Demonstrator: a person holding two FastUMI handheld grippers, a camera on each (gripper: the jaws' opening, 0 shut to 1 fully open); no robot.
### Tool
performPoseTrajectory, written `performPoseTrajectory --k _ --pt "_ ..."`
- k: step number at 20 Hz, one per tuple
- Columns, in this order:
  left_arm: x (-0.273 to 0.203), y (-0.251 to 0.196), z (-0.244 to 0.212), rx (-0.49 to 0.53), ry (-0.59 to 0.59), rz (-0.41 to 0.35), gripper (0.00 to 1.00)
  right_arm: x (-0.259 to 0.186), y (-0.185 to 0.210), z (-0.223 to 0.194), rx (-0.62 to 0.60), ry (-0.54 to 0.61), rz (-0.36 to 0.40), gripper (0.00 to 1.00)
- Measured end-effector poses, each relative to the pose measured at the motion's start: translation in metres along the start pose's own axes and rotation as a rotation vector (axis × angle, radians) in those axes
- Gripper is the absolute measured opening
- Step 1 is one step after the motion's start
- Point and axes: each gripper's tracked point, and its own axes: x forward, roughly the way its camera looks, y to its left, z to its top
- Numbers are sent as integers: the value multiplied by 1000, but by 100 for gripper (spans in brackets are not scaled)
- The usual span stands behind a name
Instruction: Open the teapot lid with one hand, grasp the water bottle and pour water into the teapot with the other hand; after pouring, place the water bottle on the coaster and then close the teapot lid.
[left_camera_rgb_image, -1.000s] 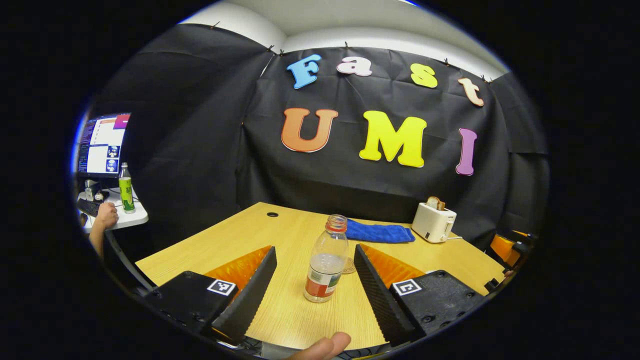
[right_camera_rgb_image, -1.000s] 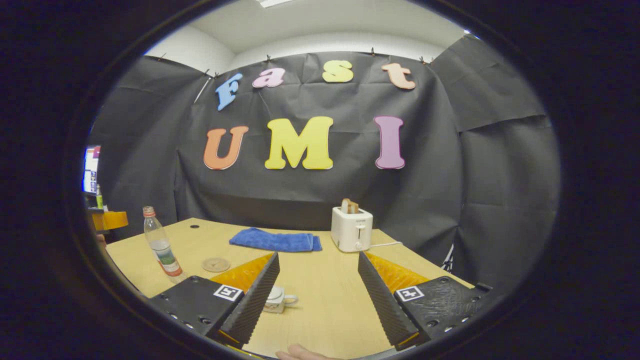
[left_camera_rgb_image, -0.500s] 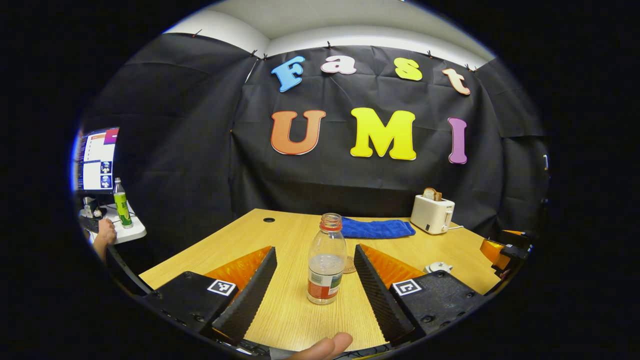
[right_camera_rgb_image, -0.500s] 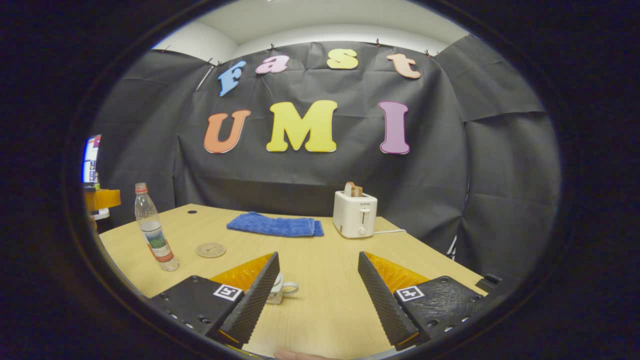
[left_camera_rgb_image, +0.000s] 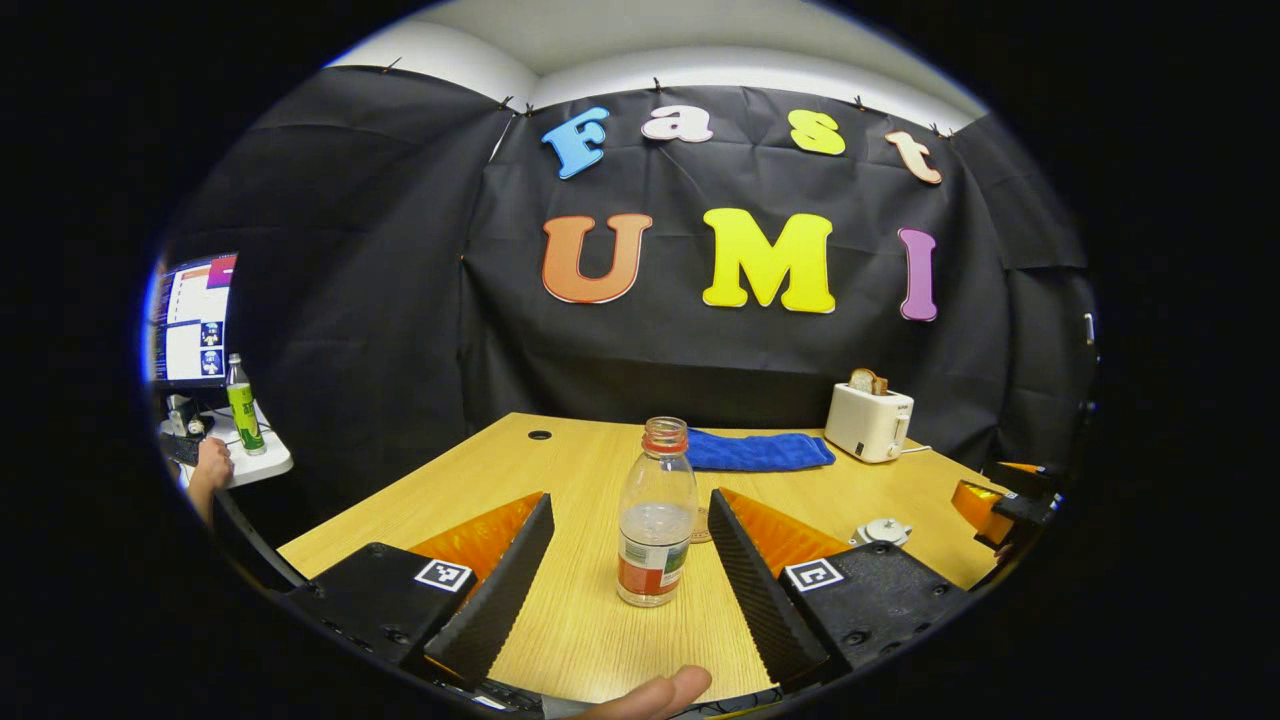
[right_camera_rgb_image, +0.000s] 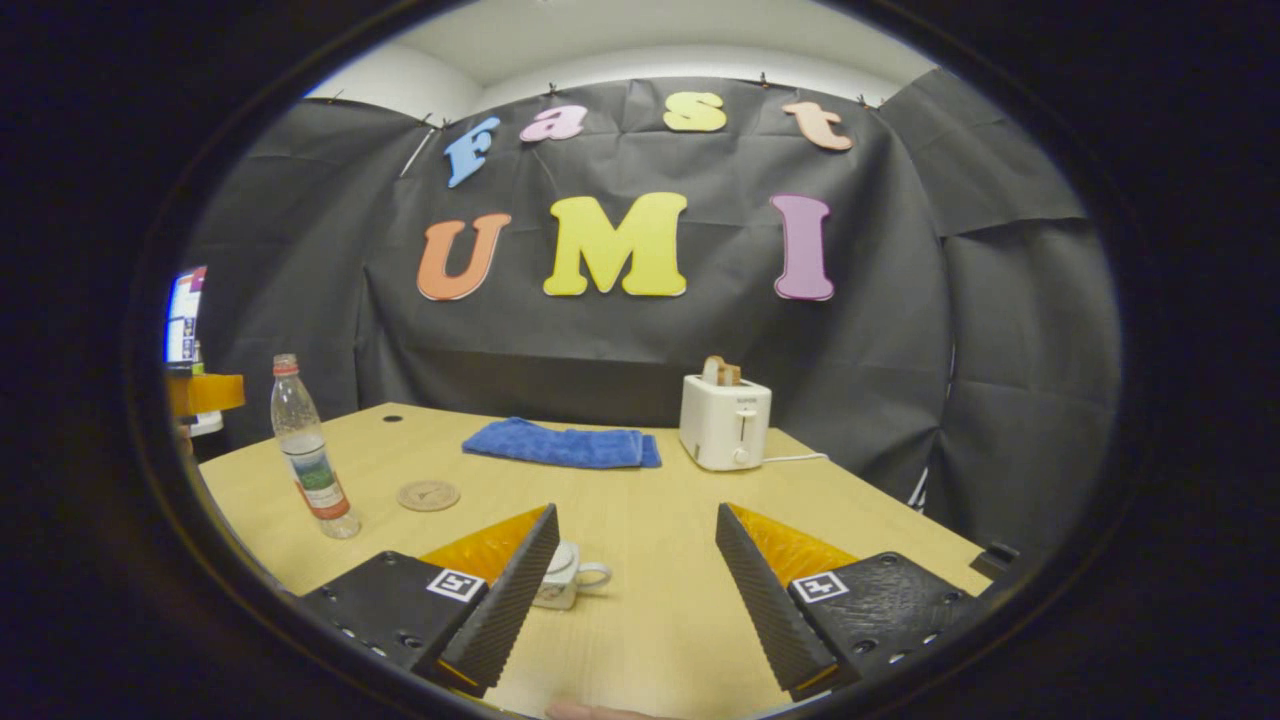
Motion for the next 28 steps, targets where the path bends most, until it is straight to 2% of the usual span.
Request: performPoseTrajectory --k 7,10,13,14,15,16,17,20,21,24,25,28 --pt "5 -1 -5 47 3 3 98 52 44 -36 -14 57 66 94" --pt "8 -2 -7 70 6 4 98 61 55 -42 -20 75 89 83" --pt "9 -1 -10 74 8 -1 98 65 58 -42 -17 70 91 60" --pt "9 -3 -9 73 8 -4 98 67 57 -42 -16 71 80 55" --pt "9 -4 -8 72 8 -6 98 69 56 -42 -13 71 80 39" --pt "9 -3 -8 71 6 -7 98 68 59 -43 -7 75 86 36" --pt "9 -3 -9 71 6 -10 98 70 59 -46 -3 81 85 20" --pt "10 -3 -10 70 4 -16 98 74 63 -49 22 83 98 17" --pt "10 -2 -10 70 4 -17 98 75 64 -49 23 83 108 10" --pt "12 -4 -13 60 12 -28 98 74 67 -50 14 85 106 6" --pt "13 -4 -15 56 15 -32 98 77 66 -50 4 81 105 2" --pt "17 -10 -22 42 35 -54 98 79 65 -46 6 68 109 1"
